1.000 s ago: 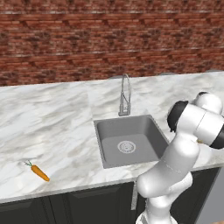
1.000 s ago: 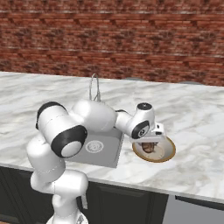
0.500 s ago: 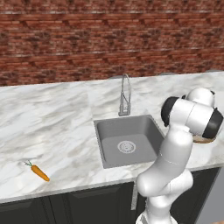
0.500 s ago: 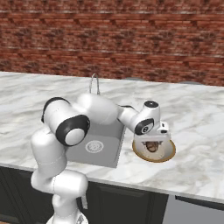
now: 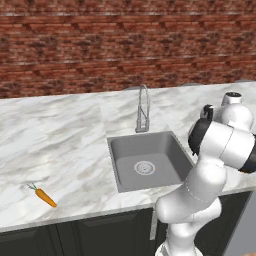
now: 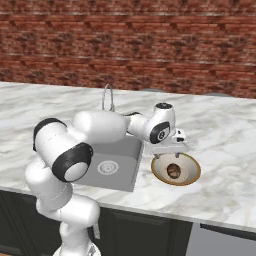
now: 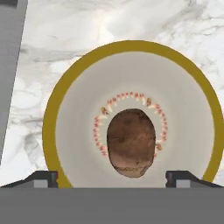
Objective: Pick the potato from the sink and place it in the bowl. Then pick the bowl and place it in the microwave. Then close the microwave door and press the start button.
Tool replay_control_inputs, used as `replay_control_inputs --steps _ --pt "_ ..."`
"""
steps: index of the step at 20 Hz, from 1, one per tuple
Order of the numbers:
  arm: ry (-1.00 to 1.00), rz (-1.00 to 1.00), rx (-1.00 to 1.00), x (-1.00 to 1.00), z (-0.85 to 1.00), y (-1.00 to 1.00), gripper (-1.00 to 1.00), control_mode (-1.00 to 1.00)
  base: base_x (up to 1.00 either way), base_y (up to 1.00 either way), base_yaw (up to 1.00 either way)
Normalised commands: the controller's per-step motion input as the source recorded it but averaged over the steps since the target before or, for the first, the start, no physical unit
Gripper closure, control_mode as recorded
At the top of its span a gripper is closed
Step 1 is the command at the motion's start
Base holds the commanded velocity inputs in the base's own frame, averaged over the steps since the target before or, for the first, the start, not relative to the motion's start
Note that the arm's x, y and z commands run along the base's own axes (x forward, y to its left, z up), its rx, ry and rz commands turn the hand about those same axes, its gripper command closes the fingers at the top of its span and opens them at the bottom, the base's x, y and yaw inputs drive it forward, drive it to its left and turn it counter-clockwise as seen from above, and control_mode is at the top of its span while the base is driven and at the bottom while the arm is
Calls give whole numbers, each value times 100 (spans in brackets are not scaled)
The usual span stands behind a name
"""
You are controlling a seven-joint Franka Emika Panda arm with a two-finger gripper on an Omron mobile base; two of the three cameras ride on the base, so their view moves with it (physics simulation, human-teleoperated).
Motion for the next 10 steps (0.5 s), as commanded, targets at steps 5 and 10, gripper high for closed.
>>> replay_control_inputs --steps 5,10 --pt "0 0 -36 -64 -9 100 -100 -100 0 0 0" --pt "5 0 -23 -29 -22 60 -100 -100 0 0 0"
